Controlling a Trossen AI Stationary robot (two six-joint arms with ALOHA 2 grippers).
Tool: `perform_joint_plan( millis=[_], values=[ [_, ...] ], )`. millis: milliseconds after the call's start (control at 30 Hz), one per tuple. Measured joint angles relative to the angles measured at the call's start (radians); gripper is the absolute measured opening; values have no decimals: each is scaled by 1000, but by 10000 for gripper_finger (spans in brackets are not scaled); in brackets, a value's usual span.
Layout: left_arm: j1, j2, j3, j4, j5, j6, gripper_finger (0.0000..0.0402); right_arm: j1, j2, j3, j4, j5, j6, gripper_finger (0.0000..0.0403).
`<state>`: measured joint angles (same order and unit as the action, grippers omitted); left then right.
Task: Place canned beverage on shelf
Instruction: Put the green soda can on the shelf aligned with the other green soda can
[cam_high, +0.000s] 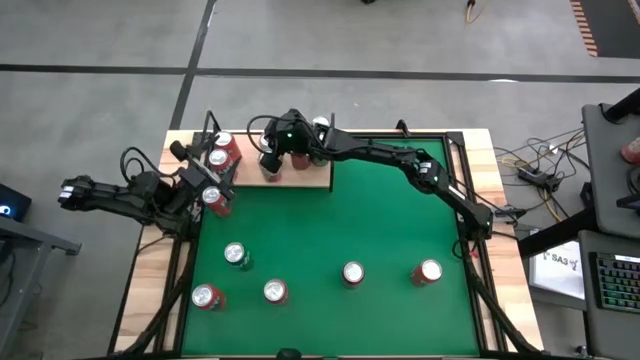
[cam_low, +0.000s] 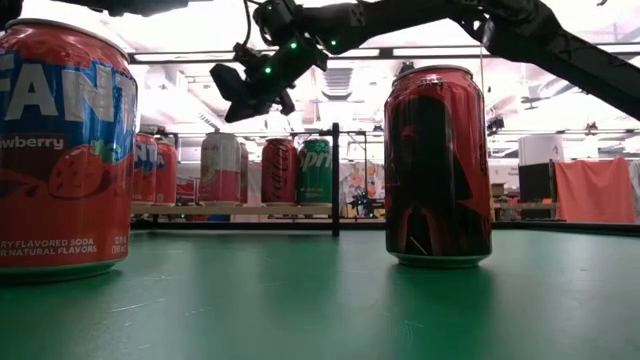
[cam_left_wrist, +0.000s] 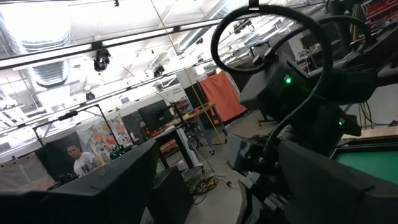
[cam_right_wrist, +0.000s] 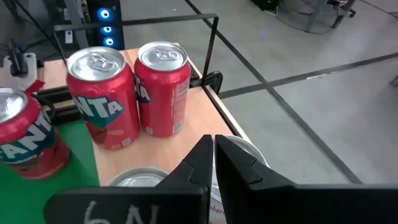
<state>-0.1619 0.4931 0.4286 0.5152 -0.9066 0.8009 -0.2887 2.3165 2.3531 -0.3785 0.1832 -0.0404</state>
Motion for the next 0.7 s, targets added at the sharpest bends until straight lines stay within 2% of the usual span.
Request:
perform_joint_plan(
  millis=[200,433,533,700],
  values=[
    [0,0,0,0,0,0,318,18,-66,0,-64,0,4,9],
    [0,0,0,-20,26,-9,318,62,-180,0,-228,1,2,9],
    [0,0,1,-51,114,-47,318,87,-244,0,-318,3,-13,9],
    [0,22,1,-61,392,-156,318,140,-332,0,-465,30,-39,9]
  ],
)
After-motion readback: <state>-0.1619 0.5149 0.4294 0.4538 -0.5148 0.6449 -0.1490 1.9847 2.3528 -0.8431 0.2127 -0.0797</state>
